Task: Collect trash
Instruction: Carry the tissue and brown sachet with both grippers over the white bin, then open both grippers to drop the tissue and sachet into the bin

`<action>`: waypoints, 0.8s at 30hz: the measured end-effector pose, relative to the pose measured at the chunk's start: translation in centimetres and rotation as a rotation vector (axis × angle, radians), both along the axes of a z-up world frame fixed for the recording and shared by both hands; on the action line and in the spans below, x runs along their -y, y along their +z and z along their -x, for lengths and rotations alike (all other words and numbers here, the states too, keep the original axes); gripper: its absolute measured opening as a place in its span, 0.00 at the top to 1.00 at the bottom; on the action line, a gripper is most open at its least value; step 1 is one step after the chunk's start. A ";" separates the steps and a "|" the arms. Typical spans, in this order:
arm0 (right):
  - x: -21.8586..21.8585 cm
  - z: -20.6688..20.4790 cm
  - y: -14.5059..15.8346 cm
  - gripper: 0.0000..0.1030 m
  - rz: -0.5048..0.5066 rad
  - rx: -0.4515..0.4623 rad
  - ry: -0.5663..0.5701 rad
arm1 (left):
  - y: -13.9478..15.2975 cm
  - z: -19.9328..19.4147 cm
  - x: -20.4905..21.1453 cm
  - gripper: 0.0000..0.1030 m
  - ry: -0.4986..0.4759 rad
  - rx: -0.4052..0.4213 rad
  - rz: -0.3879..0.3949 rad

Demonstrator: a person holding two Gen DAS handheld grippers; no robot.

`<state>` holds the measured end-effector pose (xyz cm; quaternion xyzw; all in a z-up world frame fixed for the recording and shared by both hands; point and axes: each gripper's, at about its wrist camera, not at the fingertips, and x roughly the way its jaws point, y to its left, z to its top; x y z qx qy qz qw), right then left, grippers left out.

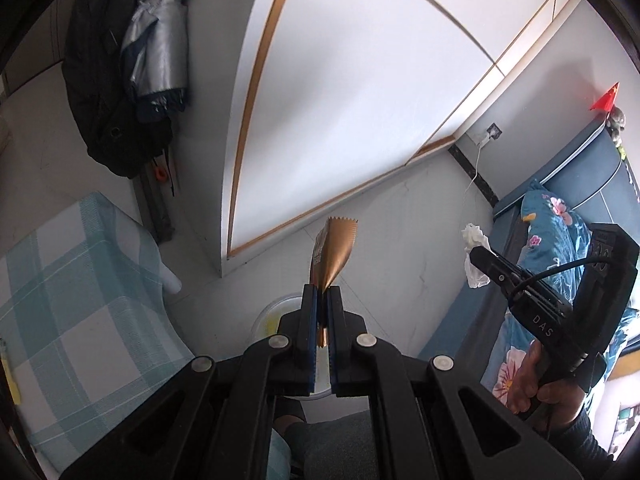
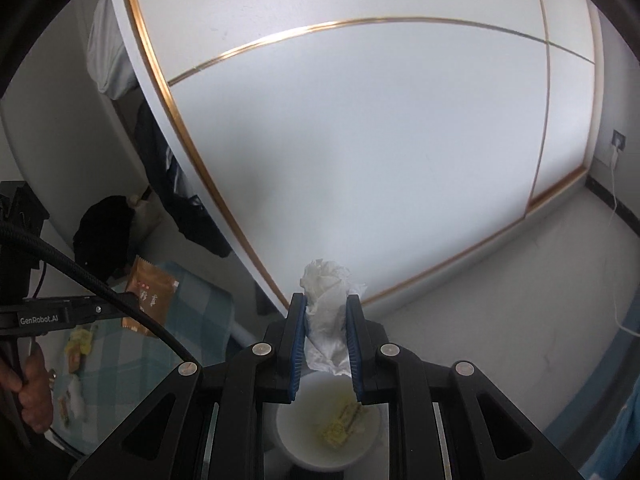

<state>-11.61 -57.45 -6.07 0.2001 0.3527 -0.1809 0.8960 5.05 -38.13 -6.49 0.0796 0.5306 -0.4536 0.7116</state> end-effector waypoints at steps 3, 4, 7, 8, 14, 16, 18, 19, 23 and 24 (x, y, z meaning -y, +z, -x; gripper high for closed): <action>0.8 -0.2 -3.2 0.82 -0.050 -0.050 -0.011 | -2.8 0.1 1.5 0.99 -0.024 -0.030 -0.039; 1.0 -0.4 -4.3 0.82 -0.066 -0.071 -0.011 | -3.5 0.1 2.0 0.99 -0.034 -0.045 -0.049; 1.4 -0.9 -7.7 0.82 -0.138 -0.126 -0.008 | -6.3 -0.1 3.3 0.99 -0.056 -0.094 -0.102; 1.5 -1.2 -9.0 0.82 -0.172 -0.141 -0.008 | -6.9 -0.1 3.6 0.99 -0.067 -0.109 -0.116; 1.1 -2.2 -14.5 0.82 -0.251 -0.233 0.006 | -11.0 1.3 5.4 0.99 -0.130 -0.167 -0.209; 0.9 -2.4 -16.4 0.82 -0.294 -0.261 0.012 | -12.7 1.8 5.8 0.99 -0.148 -0.199 -0.244; 0.7 -2.8 -18.2 0.82 -0.343 -0.279 0.008 | -13.7 2.2 6.1 0.99 -0.157 -0.223 -0.265; 0.6 -2.9 -19.0 0.82 -0.367 -0.285 0.007 | -14.2 2.3 6.2 0.99 -0.164 -0.230 -0.278; 0.1 -3.6 -21.3 0.82 -0.436 -0.300 0.020 | -15.5 1.8 6.4 0.99 -0.172 -0.255 -0.327; -0.2 -4.0 -21.8 0.81 -0.447 -0.309 0.022 | -16.0 1.6 6.5 0.99 -0.168 -0.280 -0.339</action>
